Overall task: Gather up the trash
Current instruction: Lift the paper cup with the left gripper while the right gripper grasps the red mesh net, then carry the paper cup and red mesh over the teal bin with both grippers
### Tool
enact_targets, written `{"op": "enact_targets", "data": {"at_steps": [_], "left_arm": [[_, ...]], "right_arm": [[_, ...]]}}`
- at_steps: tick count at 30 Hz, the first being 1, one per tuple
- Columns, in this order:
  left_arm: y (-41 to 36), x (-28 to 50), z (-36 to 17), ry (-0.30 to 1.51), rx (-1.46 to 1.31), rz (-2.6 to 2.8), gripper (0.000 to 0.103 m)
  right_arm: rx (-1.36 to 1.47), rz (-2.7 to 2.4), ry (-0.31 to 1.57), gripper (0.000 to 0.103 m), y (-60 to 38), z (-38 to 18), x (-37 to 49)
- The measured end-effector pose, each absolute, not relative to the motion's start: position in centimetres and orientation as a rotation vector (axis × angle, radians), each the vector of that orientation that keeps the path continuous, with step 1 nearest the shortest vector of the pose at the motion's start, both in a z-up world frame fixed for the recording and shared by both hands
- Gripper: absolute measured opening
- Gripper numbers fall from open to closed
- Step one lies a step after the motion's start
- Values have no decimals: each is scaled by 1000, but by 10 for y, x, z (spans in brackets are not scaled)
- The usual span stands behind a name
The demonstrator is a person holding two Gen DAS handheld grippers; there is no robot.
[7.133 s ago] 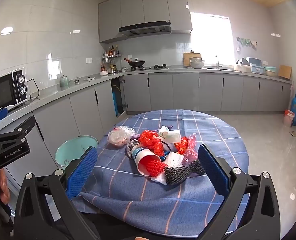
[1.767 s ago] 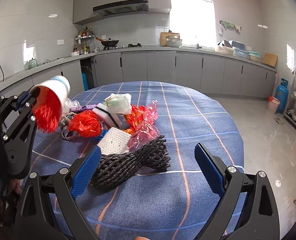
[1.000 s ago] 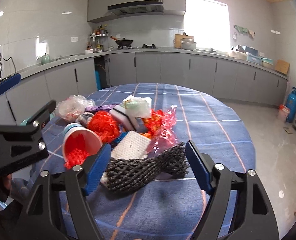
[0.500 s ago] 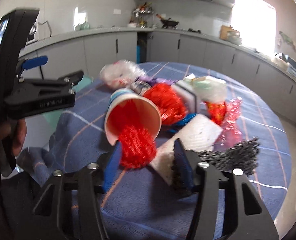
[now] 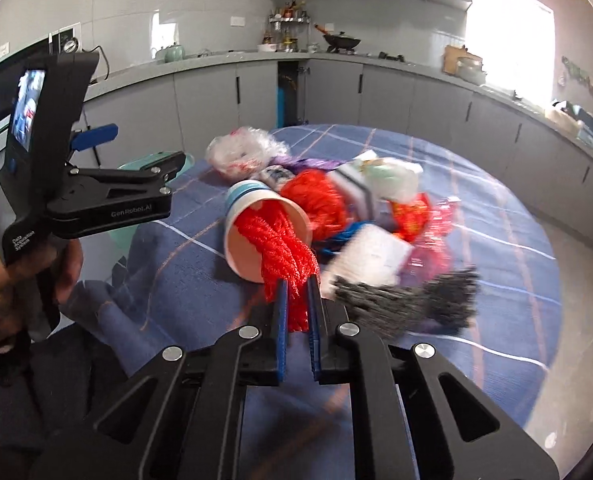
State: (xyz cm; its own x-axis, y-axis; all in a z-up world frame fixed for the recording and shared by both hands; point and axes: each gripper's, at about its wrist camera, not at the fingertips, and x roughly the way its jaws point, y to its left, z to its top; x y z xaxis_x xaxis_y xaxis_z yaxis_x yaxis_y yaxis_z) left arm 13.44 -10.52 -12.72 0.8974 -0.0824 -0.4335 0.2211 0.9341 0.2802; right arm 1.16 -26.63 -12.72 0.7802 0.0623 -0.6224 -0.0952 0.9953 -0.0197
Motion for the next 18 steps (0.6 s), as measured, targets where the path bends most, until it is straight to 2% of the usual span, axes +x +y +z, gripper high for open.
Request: {"op": "enact_targets", "data": {"at_steps": [10,18], "left_arm": [[-147,98,-115,379,366,-272,98],[-193,84,-131,379,486,-323,98]], "right_arm": [[2,-83,591,10,-313,-107,-16],[11,-123,570,10,-320,-112,-11]]}}
